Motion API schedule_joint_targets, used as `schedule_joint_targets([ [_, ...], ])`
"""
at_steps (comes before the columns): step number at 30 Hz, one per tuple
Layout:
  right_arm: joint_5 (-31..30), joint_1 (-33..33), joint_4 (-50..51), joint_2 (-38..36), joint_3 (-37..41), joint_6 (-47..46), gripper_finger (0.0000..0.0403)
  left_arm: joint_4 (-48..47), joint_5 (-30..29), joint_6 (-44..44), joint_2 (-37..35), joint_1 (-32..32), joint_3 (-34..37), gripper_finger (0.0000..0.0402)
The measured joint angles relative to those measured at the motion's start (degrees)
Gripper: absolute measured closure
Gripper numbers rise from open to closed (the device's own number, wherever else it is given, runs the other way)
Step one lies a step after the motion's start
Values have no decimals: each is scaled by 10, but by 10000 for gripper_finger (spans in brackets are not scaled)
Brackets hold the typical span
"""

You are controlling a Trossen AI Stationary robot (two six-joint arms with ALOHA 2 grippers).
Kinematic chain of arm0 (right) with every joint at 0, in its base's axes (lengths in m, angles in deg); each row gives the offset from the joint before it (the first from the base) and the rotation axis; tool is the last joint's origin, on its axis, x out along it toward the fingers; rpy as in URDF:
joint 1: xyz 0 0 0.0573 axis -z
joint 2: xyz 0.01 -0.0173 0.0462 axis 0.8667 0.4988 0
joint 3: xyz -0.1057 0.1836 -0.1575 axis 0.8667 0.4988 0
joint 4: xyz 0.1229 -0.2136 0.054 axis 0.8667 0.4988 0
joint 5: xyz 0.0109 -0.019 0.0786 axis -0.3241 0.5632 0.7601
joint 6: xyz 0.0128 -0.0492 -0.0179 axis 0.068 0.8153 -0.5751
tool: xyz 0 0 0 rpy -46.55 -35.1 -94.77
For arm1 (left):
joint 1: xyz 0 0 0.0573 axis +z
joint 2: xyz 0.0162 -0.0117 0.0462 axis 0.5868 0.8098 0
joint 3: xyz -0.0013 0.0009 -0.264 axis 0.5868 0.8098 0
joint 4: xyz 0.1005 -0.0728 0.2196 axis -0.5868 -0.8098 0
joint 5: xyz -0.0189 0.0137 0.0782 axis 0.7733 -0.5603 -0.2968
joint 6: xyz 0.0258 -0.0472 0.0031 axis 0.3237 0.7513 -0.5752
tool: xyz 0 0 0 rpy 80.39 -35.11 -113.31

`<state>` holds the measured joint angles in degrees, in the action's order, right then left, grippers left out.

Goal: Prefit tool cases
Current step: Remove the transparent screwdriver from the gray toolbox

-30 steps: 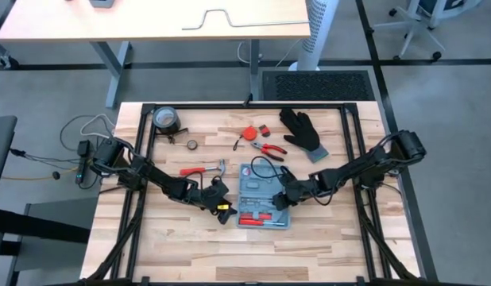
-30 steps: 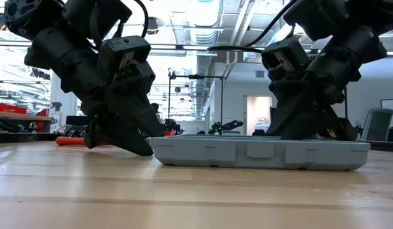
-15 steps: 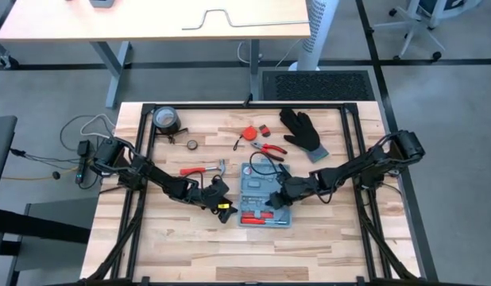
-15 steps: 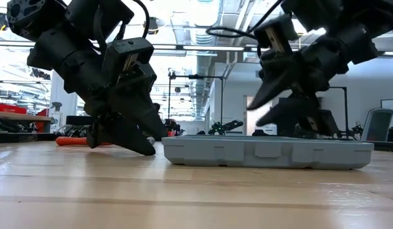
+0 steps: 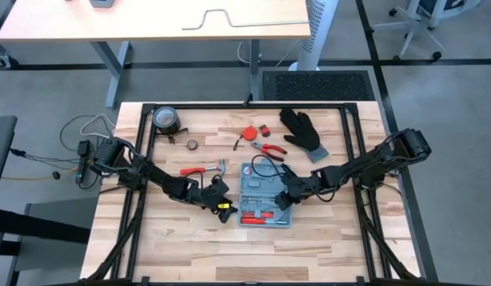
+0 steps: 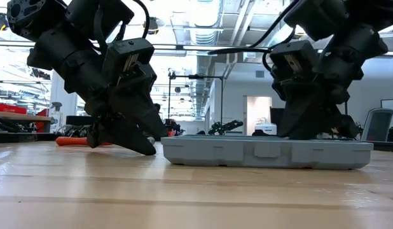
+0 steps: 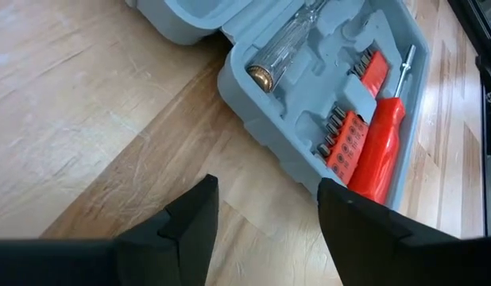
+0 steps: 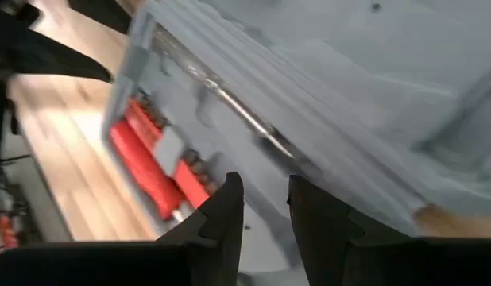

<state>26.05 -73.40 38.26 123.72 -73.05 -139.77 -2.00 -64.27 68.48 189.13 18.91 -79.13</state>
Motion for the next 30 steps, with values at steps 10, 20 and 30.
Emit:
schedule_joint_targets([
  [10,0,2,-25,40,-2,7,292,-1,-1,1,0,0,0,199],
  [20,31,16,-184,108,-2,-12,292,-2,-15,1,0,5,0,199],
  [30,46,9,-345,156,-1,-50,292,-4,-17,-6,0,9,0,199],
])
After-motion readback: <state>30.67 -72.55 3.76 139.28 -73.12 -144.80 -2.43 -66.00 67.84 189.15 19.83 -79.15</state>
